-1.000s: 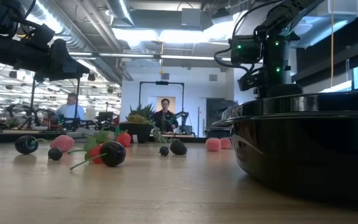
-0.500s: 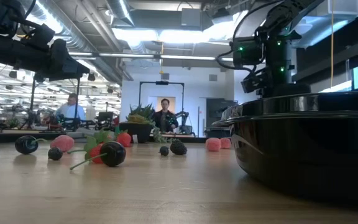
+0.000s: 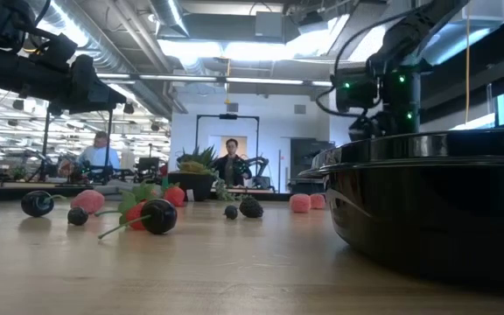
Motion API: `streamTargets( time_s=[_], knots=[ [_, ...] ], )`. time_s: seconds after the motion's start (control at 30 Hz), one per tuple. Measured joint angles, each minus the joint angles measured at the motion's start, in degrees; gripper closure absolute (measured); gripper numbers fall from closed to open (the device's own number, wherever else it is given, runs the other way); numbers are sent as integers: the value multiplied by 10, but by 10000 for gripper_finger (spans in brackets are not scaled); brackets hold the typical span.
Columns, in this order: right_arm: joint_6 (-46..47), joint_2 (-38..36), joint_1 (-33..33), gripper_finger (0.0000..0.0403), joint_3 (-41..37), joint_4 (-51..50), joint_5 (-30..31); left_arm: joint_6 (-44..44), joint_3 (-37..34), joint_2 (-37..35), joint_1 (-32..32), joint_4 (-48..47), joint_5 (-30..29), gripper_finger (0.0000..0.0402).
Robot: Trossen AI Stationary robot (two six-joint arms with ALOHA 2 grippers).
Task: Pick and placing Produce into tupperware
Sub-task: Put the red strawberry into the black bin
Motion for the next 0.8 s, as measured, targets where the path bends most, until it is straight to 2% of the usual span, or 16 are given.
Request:
streamTargets(
  time_s=[0.37, 0.5, 0.6, 0.8],
  knots=[
    [-3, 0, 0, 38, -42, 87, 4, 0, 0, 0, 0, 0, 0, 182],
    [-2, 0, 0, 40, -45, 91, 4, 0, 0, 0, 0, 0, 0, 182],
    [-2, 0, 0, 57, -45, 91, 3, 0, 0, 0, 0, 0, 0, 182],
    [-2, 0, 0, 123, -45, 94, 3, 0, 0, 0, 0, 0, 0, 182]
  ],
)
